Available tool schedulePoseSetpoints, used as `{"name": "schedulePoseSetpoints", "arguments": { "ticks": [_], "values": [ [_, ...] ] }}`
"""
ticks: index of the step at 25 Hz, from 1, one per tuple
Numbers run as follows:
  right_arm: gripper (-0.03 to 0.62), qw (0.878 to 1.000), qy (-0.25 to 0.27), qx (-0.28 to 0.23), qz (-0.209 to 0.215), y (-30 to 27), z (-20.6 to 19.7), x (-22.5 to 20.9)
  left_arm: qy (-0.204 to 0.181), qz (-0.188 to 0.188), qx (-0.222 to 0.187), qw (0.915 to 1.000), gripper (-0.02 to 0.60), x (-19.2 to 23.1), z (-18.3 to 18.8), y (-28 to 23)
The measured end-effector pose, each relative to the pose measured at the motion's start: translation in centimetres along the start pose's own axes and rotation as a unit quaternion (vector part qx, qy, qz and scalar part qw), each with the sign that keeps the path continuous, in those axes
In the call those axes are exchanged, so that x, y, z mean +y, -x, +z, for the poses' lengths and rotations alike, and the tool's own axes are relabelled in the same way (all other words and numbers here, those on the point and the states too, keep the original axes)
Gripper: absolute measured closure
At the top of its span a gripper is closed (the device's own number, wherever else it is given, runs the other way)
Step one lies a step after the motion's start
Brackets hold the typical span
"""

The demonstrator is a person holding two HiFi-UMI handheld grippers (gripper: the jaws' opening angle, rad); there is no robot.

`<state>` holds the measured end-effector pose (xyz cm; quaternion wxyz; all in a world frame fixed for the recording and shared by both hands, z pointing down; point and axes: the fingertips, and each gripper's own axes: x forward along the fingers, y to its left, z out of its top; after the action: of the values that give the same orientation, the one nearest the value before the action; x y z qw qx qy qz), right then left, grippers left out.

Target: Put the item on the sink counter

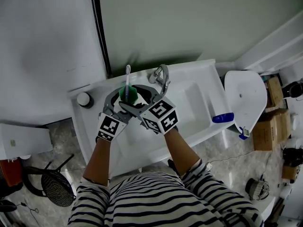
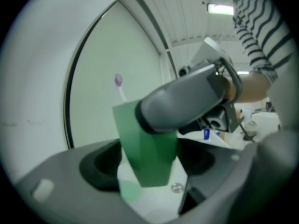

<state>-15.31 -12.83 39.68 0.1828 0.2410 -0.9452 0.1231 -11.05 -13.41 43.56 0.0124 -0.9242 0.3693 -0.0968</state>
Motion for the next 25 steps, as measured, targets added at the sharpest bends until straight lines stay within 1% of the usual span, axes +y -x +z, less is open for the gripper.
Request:
{"name": "schedulePoseSetpoints", "arguments": {
  "ticks": [4,8,13,16,17,19,21,22,24,25],
  "values": [
    [0.289,0.999,-0.009,-0.01,-0.031,0.1,0.1,-1.8,0.01,0.007,0.006,0.9999,0.218,0.5,-0.8,0.4],
    [0.289,0.997,-0.019,-0.018,-0.078,-0.1,-0.5,-4.1,0.02,0.02,0.022,0.9993,0.218,1.5,-2.2,0.9],
    [0.289,0.989,-0.031,-0.02,-0.146,-1.2,-2.2,-6.7,0.028,0.034,0.032,0.9985,0.221,2.3,-3.6,1.5],
    [0.289,0.982,-0.036,-0.027,-0.183,-1.8,-3.4,-8.4,0.036,0.034,0.033,0.9983,0.224,2.7,-4.1,1.7],
    [0.289,0.98,-0.036,-0.029,-0.192,-2.0,-3.8,-8.8,0.037,0.032,0.033,0.9982,0.235,2.8,-4.3,1.7],
    [0.289,0.977,-0.035,-0.031,-0.207,-2.5,-4.5,-9.6,0.039,0.031,0.033,0.9982,0.287,2.9,-4.6,1.9],
    [0.289,0.975,-0.032,-0.029,-0.218,-3.1,-5.2,-10.1,0.041,0.032,0.029,0.9982,0.373,3.1,-4.7,2.0],
    [0.289,0.973,-0.032,-0.029,-0.225,-3.4,-5.5,-10.4,0.044,0.033,0.026,0.9982,0.438,3.2,-4.8,2.1],
    [0.289,0.97,-0.035,-0.03,-0.24,-3.8,-6.2,-11.1,0.048,0.033,0.023,0.998,0.542,3.4,-4.9,2.2],
    [0.289,0.968,-0.036,-0.031,-0.248,-4.0,-6.6,-11.4,0.05,0.031,0.023,0.998,0.575,3.5,-5.0,2.3]
  ]
}}
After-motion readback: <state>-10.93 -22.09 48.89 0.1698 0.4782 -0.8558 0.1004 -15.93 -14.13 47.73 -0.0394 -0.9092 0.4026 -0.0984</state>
